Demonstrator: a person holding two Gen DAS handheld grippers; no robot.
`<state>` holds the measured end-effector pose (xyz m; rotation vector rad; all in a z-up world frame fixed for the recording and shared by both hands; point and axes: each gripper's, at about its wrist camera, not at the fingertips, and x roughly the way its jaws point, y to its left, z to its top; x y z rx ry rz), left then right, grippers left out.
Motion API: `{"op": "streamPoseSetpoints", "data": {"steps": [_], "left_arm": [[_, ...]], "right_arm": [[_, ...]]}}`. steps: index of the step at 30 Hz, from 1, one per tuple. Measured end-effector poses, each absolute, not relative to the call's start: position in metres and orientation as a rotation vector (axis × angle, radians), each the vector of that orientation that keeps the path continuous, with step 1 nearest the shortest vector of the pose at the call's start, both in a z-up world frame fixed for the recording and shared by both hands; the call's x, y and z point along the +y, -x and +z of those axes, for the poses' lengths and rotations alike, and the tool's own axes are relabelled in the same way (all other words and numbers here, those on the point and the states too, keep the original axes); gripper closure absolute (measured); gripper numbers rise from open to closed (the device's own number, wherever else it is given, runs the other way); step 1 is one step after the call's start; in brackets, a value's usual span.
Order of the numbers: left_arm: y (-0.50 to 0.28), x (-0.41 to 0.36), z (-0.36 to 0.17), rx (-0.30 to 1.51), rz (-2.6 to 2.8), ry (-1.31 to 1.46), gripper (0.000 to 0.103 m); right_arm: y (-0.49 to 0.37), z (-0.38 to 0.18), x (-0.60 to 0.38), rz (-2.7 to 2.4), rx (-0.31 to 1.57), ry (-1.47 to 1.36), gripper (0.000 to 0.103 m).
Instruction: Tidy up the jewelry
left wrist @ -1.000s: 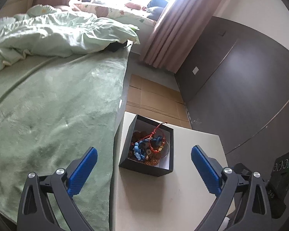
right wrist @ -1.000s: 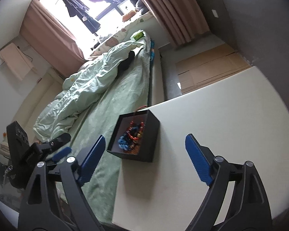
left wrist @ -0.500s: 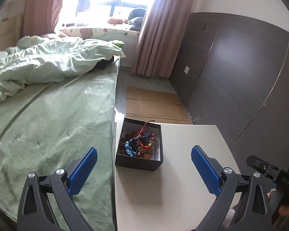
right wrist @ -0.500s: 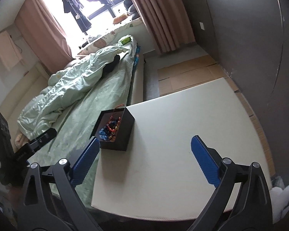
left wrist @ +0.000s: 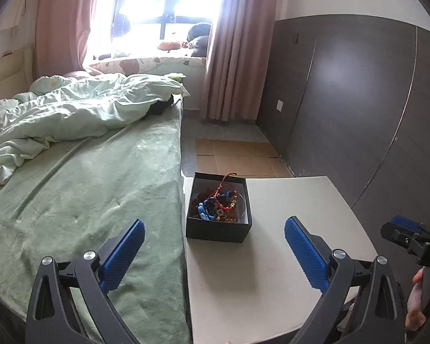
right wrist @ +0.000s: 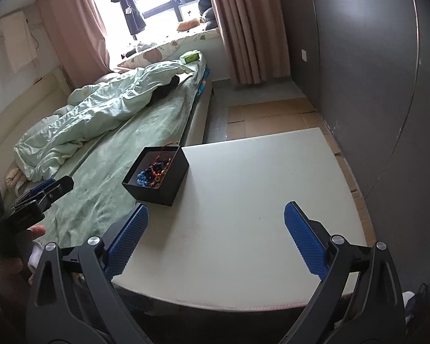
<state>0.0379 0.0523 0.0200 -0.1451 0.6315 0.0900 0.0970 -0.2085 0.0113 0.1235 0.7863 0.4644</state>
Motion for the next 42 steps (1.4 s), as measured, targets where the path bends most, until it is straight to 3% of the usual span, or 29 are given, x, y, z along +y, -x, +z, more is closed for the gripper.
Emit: {"op": "streamPoseSetpoints", "data": {"steps": [42], "left_arm": [[-0.024,0.031,0.020,0.610,0.075,0.080,0.008]], "right_arm": [[-0.079,0.009,-0.218,0.435,0.751,-0.127,0.008]]}}
